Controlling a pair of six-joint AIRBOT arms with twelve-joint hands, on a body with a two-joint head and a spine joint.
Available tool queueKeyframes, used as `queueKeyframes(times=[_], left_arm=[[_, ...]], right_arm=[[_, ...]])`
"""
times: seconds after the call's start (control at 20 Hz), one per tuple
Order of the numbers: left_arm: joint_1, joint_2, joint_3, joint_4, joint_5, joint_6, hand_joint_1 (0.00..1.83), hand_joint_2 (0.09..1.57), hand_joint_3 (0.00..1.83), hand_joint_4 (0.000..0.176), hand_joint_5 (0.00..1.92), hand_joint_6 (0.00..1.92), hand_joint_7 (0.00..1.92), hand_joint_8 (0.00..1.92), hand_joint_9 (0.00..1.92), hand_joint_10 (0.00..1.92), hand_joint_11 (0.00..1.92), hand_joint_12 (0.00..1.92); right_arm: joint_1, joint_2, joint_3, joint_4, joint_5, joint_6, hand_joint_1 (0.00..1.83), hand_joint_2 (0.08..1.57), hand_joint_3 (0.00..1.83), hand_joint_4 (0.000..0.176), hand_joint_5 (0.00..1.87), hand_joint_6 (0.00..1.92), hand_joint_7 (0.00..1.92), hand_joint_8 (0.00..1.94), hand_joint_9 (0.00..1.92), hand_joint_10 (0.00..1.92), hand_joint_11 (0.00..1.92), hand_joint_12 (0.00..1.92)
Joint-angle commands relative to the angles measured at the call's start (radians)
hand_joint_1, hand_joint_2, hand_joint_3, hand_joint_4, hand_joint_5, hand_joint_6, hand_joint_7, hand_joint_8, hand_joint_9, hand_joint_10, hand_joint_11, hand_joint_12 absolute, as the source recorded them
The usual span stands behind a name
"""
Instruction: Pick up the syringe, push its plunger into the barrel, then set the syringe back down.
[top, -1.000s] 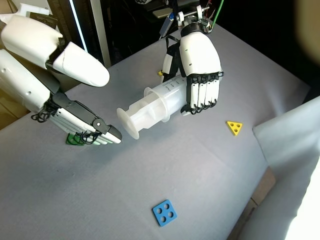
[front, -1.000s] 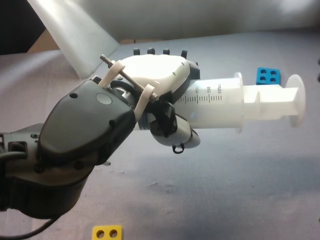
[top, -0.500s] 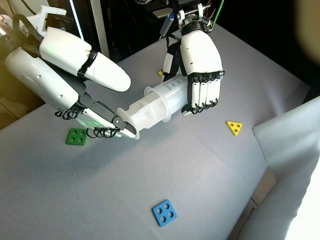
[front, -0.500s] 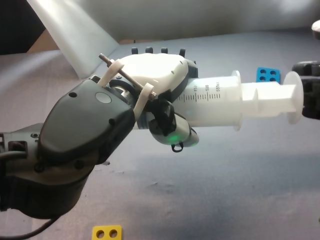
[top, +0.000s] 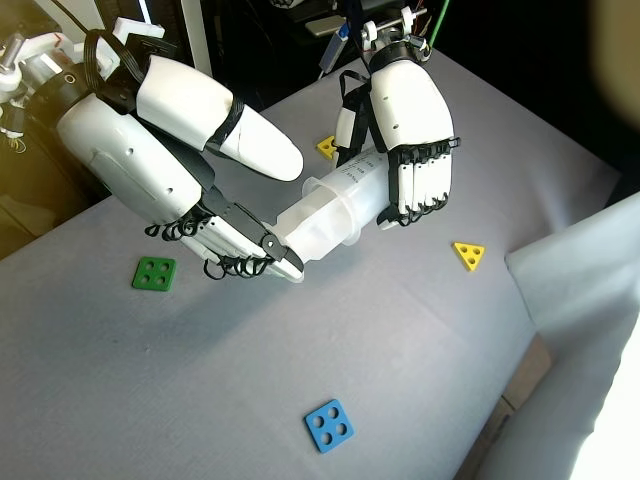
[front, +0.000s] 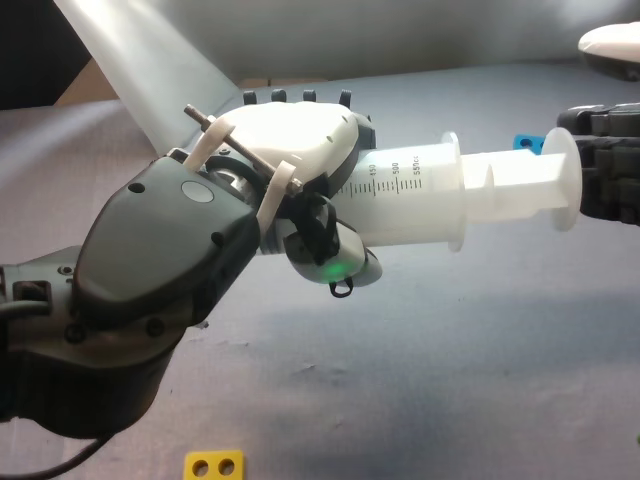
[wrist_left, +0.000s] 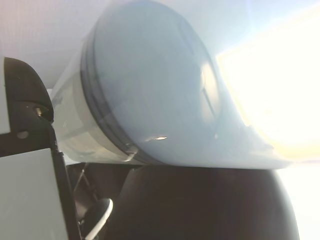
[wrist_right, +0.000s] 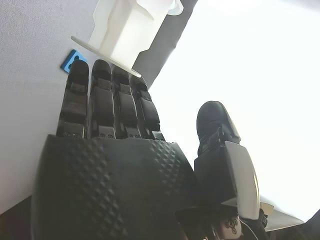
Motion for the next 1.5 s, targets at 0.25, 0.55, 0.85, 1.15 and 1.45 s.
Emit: queueKeyframes(times=[0.25, 0.55, 0.85, 1.15, 1.45], left_arm=[[-0.021, -0.006, -0.010, 0.101, 0.010, -0.013, 1.33, 1.26, 0.00, 0.000, 0.73, 1.21, 0.66, 1.58, 0.63, 1.61, 0.48, 1.50], [-0.021, -0.006, -0.011, 0.101, 0.010, -0.013, 1.32, 1.28, 0.00, 0.000, 0.73, 1.16, 0.60, 1.66, 0.58, 1.69, 0.47, 1.53], [-0.021, -0.006, -0.011, 0.101, 0.010, -0.010, 1.32, 1.27, 0.00, 0.000, 0.74, 1.16, 0.64, 1.61, 0.61, 1.65, 0.48, 1.51], [-0.021, -0.006, -0.013, 0.101, 0.010, -0.010, 1.32, 1.28, 0.00, 0.000, 0.72, 1.21, 0.62, 1.65, 0.59, 1.67, 0.47, 1.51], [-0.021, -0.007, -0.014, 0.102, 0.010, -0.010, 1.32, 1.28, 0.00, 0.000, 0.72, 1.19, 0.60, 1.66, 0.59, 1.68, 0.47, 1.53]], right_arm=[[0.051, -0.076, -0.008, -0.023, 0.109, -0.012, 0.00, 1.27, 0.00, 0.000, 0.20, 0.00, 0.21, 0.00, 0.16, 0.00, 0.00, 0.31], [0.070, -0.160, 0.006, -0.037, 0.069, -0.015, 0.00, 1.27, 0.00, 0.000, 0.21, 0.00, 0.23, 0.00, 0.18, 0.00, 0.00, 0.33], [0.093, -0.258, 0.024, -0.059, 0.069, -0.018, 0.00, 1.26, 0.00, 0.000, 0.21, 0.00, 0.22, 0.00, 0.17, 0.00, 0.00, 0.30], [0.101, -0.304, 0.024, -0.073, 0.063, -0.018, 0.00, 1.27, 0.00, 0.000, 0.20, 0.00, 0.21, 0.00, 0.16, 0.00, 0.00, 0.29], [0.083, -0.168, 0.012, -0.073, 0.051, -0.262, 0.00, 1.26, 0.00, 0.000, 0.21, 0.00, 0.22, 0.00, 0.18, 0.00, 0.00, 0.31]])
